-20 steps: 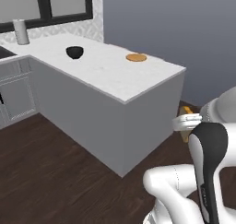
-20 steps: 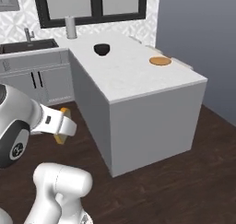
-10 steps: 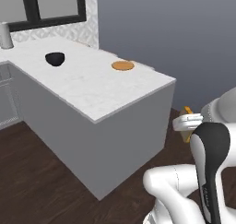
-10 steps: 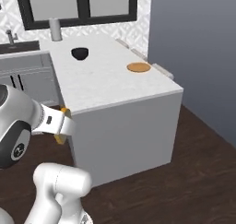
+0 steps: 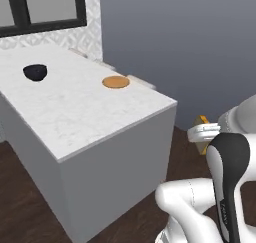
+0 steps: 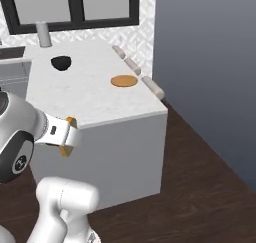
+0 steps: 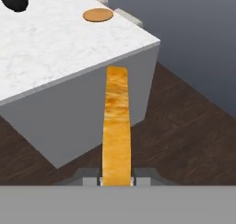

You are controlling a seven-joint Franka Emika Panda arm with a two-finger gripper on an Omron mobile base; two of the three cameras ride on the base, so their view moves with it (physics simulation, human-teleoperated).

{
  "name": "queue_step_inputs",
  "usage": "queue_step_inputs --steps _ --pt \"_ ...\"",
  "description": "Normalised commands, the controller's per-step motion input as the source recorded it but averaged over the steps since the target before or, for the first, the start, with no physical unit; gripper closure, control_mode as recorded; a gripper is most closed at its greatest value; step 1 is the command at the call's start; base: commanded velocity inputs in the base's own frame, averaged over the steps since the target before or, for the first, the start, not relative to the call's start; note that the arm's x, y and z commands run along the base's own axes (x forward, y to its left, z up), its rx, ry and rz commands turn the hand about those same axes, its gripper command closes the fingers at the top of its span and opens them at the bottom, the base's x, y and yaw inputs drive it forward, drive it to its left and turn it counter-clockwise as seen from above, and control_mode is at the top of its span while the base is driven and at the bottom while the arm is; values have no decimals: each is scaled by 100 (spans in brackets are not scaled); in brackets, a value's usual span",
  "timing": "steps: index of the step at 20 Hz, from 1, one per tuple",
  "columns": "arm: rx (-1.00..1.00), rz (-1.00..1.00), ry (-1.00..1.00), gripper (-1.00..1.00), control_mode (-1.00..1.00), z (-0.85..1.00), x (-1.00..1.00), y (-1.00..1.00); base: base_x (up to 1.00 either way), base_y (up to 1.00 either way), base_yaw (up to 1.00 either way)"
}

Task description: Start the toaster. Once the lever pops up, take the bread to the plate on the dining counter.

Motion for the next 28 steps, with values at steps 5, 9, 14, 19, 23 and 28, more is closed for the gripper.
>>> queue_step_inputs --steps 5,9,14,19,23,28 --pt "0 0 0 100 100 0 0 0 100 -100 16" --pt "0 0 0 100 100 0 0 0 100 -100 17" --pt "0 0 0 100 100 0 0 0 100 -100 19" --pt "0 0 0 100 100 0 0 0 76 -100 32" --pt "0 0 0 100 100 0 0 0 70 -99 39" --pt "0 0 0 100 100 0 0 0 64 -100 39"
